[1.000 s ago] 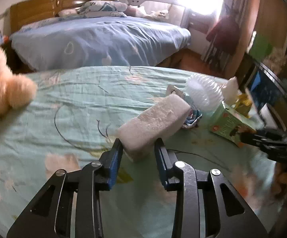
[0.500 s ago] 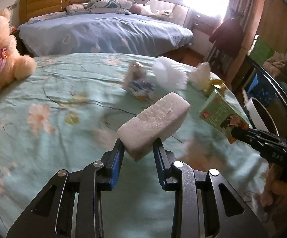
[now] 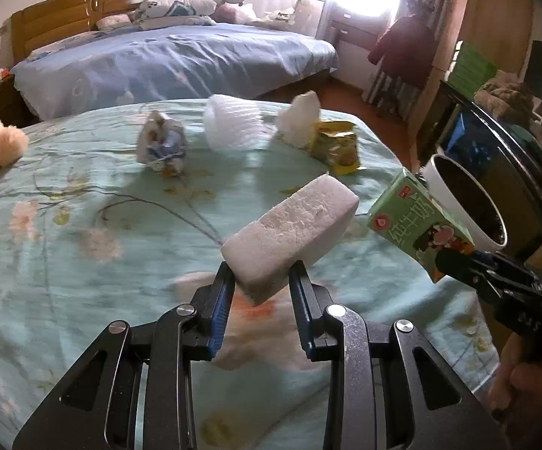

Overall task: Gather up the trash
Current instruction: 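Grasp the white foam block with the left tool while the right tool grasps the green milk carton, then carry the foam block and green carton over the bin and open both tools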

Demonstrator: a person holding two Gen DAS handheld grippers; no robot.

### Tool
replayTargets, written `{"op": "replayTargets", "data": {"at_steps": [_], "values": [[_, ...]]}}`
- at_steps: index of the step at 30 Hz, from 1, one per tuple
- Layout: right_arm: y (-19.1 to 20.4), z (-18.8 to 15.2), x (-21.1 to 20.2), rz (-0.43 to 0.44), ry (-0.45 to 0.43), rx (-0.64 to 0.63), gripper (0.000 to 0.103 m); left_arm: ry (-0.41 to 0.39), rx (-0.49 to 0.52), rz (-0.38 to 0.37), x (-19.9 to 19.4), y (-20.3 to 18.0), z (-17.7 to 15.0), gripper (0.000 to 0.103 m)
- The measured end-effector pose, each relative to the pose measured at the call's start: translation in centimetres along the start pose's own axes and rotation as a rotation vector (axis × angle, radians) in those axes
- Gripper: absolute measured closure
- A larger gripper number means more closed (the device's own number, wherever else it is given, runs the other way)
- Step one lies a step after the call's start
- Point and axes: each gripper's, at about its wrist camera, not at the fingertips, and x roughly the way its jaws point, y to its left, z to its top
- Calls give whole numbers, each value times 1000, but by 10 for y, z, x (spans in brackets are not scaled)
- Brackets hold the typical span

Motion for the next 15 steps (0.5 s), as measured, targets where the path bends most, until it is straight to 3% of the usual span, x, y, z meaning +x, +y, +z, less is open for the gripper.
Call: {"op": "replayTargets", "data": {"at_steps": [15], "values": [[-42, -18, -49, -62, -71, 99, 72, 2, 91, -49, 1, -71, 4, 74]]}}
